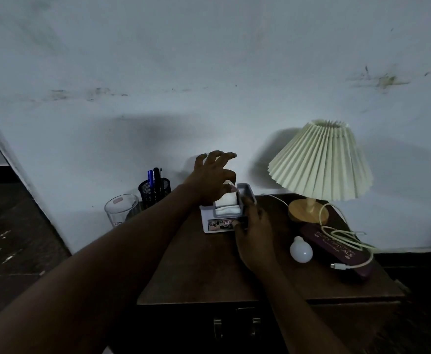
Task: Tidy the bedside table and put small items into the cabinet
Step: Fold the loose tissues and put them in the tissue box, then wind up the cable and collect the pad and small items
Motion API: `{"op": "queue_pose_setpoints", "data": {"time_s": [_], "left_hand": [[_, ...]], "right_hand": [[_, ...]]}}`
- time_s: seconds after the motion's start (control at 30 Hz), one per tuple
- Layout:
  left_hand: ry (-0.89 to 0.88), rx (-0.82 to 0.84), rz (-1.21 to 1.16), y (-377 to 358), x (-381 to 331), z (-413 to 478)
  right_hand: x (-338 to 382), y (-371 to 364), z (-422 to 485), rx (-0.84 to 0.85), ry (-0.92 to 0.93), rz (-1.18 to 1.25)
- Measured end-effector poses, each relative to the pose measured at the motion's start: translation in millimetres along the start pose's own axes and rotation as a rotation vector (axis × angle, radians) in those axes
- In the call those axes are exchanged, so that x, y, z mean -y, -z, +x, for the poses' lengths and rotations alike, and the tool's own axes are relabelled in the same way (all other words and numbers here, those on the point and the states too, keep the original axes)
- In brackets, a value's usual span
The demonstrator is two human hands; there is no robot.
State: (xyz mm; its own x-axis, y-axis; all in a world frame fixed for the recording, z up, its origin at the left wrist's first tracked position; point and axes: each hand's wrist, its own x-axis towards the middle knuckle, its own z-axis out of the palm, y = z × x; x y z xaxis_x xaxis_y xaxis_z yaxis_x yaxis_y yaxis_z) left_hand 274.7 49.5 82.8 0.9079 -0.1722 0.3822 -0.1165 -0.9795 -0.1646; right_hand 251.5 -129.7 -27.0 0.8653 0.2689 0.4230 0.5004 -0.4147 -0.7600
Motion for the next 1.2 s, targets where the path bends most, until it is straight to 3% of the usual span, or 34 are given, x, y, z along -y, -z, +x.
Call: {"op": "queue_pose_setpoints", "data": {"time_s": [0.13,0.33,0.5,0.67,1.03,1.2], "left_hand": [[0.046,0.014,-0.124,-2,-1,1],[0.145,-0.116,-0.387,-20,-9,6],[0.222,-0.209,-0.632,-28,-8,5],[0.299,-0.238,-0.619,-29,-8,5],[0.363,-0.189,-0.639,-5,-16,-15],[0.384,-0.469,-0.813,16,-54,-69]], "right_hand": [[1,-2,1,-0.090,-0.064,0.007],[0,-1,1,-0.138,-0.090,-0.015],[1,3,5,-0.080,-0.030,0.119],[7,5,3,-0.071,0.052,0.199],[6,5,1,-0.063,-0.004,0.223],[16,8,-4,-0.061,0.010,0.178]]}}
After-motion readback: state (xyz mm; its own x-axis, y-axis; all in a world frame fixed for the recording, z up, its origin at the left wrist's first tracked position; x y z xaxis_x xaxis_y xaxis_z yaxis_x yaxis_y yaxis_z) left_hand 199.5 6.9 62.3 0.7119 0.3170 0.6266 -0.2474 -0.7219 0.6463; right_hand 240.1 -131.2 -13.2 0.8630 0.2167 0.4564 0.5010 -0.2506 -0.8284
